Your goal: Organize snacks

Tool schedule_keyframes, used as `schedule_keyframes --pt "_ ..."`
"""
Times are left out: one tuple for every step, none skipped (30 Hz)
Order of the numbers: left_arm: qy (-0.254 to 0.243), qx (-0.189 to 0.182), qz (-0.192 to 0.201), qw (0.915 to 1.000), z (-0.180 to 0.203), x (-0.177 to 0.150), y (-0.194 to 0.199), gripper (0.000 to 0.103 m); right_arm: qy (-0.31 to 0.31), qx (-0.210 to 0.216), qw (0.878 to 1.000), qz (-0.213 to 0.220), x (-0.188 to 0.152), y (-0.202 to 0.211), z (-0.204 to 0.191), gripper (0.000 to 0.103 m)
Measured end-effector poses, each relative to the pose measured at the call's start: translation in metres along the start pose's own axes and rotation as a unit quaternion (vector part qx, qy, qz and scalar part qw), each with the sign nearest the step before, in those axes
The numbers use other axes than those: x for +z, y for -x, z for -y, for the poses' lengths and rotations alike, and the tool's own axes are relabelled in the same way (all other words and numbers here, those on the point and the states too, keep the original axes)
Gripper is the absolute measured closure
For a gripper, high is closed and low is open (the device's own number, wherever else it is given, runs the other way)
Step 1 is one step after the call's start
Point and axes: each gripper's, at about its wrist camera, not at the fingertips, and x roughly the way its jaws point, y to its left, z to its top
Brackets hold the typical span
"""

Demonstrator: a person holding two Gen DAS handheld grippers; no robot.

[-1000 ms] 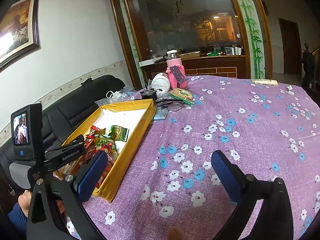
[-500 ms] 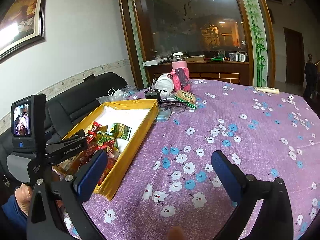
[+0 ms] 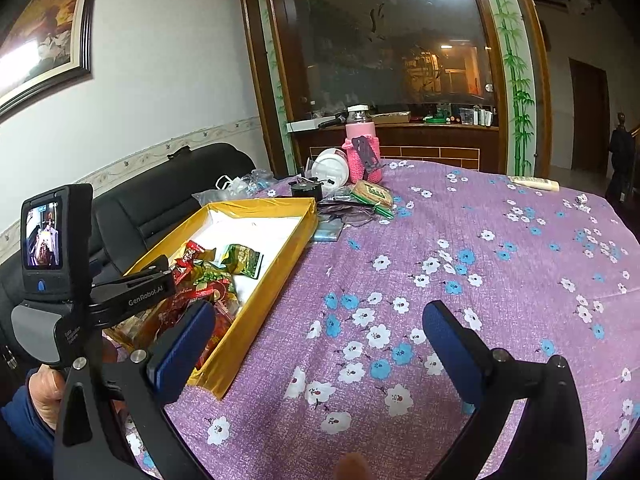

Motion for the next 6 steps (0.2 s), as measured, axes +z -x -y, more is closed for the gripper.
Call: schedule_keyframes --pt "0.004 0.007 0.002 1.0000 -0.0014 0.0007 -0.0007 0.000 0.000 0.000 1.000 0.000 0.0000 0.0001 -0.0001 0.000" --pt "0.005 0.014 0.001 0.9999 -0.0024 0.0009 -0.0017 0.000 0.000 0.000 1.000 0.000 0.0000 0.0001 -0.0001 0.000" --pt "0.006 0.019 -0.001 0.9998 -0.0029 0.0008 -0.0028 0.000 0.000 0.000 1.000 0.000 0.0000 -0.0001 0.0000 0.000" --pt "0.005 0.020 -0.003 0.9998 -0.0030 0.0011 -0.0041 0.000 0.000 -0.001 1.000 0.000 0.0000 -0.0001 0.0000 0.000" --pt "0.004 0.018 -0.003 0.9998 -0.0031 0.0012 -0.0040 0.000 -0.001 -0.001 1.000 -0.001 -0.0001 0.0001 0.0006 0.000" --pt "0.004 0.014 0.000 0.9999 -0.0031 0.0012 -0.0026 0.000 -0.003 -0.002 1.000 -0.002 0.0000 0.0000 0.0015 0.000"
